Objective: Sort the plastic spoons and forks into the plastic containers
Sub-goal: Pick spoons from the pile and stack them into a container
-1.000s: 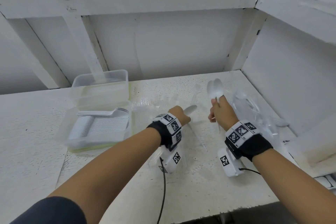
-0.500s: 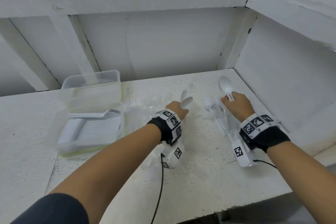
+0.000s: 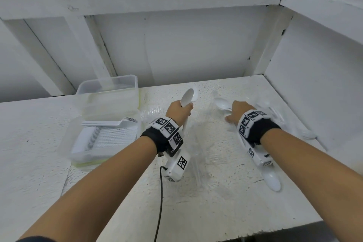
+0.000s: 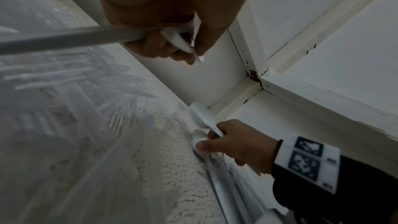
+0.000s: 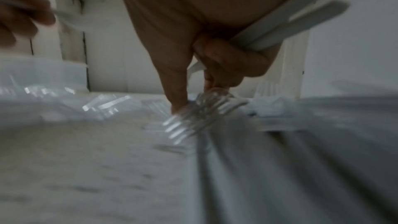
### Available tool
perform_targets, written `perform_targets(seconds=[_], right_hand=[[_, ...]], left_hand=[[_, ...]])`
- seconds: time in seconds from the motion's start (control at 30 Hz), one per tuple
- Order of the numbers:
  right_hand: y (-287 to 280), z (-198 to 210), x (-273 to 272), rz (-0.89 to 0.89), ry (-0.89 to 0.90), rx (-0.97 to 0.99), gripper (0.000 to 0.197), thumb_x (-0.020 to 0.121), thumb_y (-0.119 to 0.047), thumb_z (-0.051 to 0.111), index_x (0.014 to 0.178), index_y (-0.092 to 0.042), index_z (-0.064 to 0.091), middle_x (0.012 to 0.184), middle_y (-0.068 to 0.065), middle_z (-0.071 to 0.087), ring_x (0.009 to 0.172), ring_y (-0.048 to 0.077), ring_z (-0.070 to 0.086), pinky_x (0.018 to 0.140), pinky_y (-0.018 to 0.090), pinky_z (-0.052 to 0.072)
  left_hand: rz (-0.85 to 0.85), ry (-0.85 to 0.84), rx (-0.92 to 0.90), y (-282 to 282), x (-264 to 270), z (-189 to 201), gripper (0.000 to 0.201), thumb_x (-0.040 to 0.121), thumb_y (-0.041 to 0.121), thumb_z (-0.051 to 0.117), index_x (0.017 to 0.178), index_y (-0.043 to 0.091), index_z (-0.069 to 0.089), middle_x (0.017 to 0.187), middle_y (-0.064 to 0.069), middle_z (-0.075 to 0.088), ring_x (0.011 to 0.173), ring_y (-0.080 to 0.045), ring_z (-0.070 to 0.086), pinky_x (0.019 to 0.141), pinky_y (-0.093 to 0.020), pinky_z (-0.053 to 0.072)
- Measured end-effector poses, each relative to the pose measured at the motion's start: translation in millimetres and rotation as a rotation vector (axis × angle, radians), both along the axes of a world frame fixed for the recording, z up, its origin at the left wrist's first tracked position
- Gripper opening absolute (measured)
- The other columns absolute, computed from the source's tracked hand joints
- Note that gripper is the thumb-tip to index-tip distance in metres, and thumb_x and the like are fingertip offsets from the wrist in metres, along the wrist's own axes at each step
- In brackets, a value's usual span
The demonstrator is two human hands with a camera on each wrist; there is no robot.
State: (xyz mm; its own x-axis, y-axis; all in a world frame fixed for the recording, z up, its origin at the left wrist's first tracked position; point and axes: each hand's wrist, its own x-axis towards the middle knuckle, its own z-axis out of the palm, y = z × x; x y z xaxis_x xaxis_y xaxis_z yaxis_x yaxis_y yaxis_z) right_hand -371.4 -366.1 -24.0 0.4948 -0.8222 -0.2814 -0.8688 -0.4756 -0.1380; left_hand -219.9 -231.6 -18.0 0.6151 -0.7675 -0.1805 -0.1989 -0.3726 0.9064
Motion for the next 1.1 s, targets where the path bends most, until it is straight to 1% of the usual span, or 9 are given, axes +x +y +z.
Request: perform_targets(seconds=[0.2, 0.3, 0.43, 0.57, 0.67, 0.73, 0.83, 0.93, 1.1], right_hand=[[5.5, -1.7, 17.2, -0.058, -0.269, 0.162, 0.031, 0.088, -0.03, 0.061, 0.066, -0.011, 0.049, 0.064, 0.002, 0.05, 0.054, 0.014, 0.045, 0.05, 0.023, 0.033], [10.0, 6.3, 13.7, -0.115, -0.475, 0.289, 0.024, 0.09, -0.026, 0.058, 0.076, -0.006, 0.059, 0.068, 0.009, 0.056, 0.052, 0.017, 0.048, 0.049, 0.025, 0.04], [16.5, 17.0, 6.0, -0.109, -0.588, 0.351, 0.02, 0.093, -0.026, 0.054, 0.084, -0.01, 0.062, 0.074, 0.0, 0.064, 0.061, 0.017, 0.054, 0.049, 0.027, 0.048], [19.0, 31.5, -1.2, -0.162, -0.724, 0.455, 0.019, 0.098, -0.027, 0.04, 0.097, -0.013, 0.054, 0.072, 0.001, 0.063, 0.057, 0.017, 0.048, 0.046, 0.023, 0.035], [20.5, 39.7, -9.5, -0.271, -0.876, 0.617, 0.021, 0.101, -0.03, 0.032, 0.114, -0.017, 0.042, 0.073, 0.007, 0.065, 0.066, 0.019, 0.062, 0.056, 0.029, 0.051], [21.5, 39.2, -13.3, -0.362, -0.962, 0.667, 0.023, 0.101, -0.032, 0.03, 0.117, -0.018, 0.038, 0.07, 0.009, 0.058, 0.056, 0.019, 0.06, 0.055, 0.032, 0.054], [23.2, 34.7, -17.3, -0.443, -0.987, 0.613, 0.027, 0.099, -0.036, 0.03, 0.118, -0.02, 0.04, 0.066, 0.003, 0.04, 0.044, 0.011, 0.035, 0.042, 0.019, 0.035], [26.9, 29.7, -22.3, -0.411, -0.96, 0.524, 0.023, 0.098, -0.034, 0.033, 0.112, -0.02, 0.043, 0.069, 0.001, 0.035, 0.048, 0.008, 0.026, 0.04, 0.017, 0.022], [36.2, 20.2, -32.9, -0.321, -0.921, 0.552, 0.015, 0.097, -0.021, 0.042, 0.094, -0.026, 0.055, 0.072, -0.001, 0.041, 0.049, 0.008, 0.028, 0.038, 0.016, 0.023]], left_hand=[[-0.006, 0.04, 0.011, 0.3, 1.1, -2.1, 0.016, 0.094, 0.02, 0.047, 0.09, 0.006, 0.056, 0.065, 0.002, 0.05, 0.059, -0.012, 0.045, 0.055, -0.023, 0.037], [-0.016, 0.058, 0.022, -2.6, -1.7, -1.6, 0.017, 0.095, 0.019, 0.044, 0.091, 0.007, 0.055, 0.066, 0.001, 0.05, 0.059, -0.012, 0.045, 0.052, -0.022, 0.036], [-0.041, 0.077, 0.031, -8.3, -7.6, -3.3, 0.016, 0.096, 0.019, 0.042, 0.094, 0.006, 0.053, 0.067, 0.0, 0.05, 0.061, -0.012, 0.046, 0.055, -0.024, 0.04], [-0.009, 0.135, 0.005, -11.0, -20.2, -5.3, 0.012, 0.098, 0.018, 0.036, 0.102, 0.01, 0.044, 0.068, -0.004, 0.05, 0.056, -0.014, 0.05, 0.053, -0.023, 0.044], [-0.005, 0.134, 0.034, -17.7, -30.1, -10.0, 0.016, 0.098, 0.02, 0.034, 0.11, 0.012, 0.042, 0.069, -0.005, 0.045, 0.053, -0.016, 0.045, 0.048, -0.024, 0.039], [-0.098, 0.079, 0.131, -25.4, -36.4, -16.0, 0.012, 0.095, 0.02, 0.04, 0.097, 0.009, 0.046, 0.067, -0.003, 0.043, 0.052, -0.016, 0.041, 0.048, -0.023, 0.035], [-0.169, -0.034, 0.273, -37.7, -40.3, -25.4, 0.023, 0.087, 0.02, 0.053, 0.068, 0.013, 0.043, 0.062, -0.002, 0.043, 0.054, -0.017, 0.042, 0.056, -0.025, 0.036], [-0.181, -0.103, 0.339, -46.9, -42.1, -25.8, 0.02, 0.086, 0.028, 0.058, 0.083, 0.01, 0.051, 0.076, -0.005, 0.052, 0.067, -0.022, 0.051, 0.062, -0.025, 0.04], [-0.158, -0.167, 0.349, -59.8, -44.9, -22.8, 0.026, 0.087, 0.027, 0.056, 0.101, 0.005, 0.058, 0.082, -0.006, 0.055, 0.073, -0.023, 0.054, 0.057, -0.024, 0.037]])
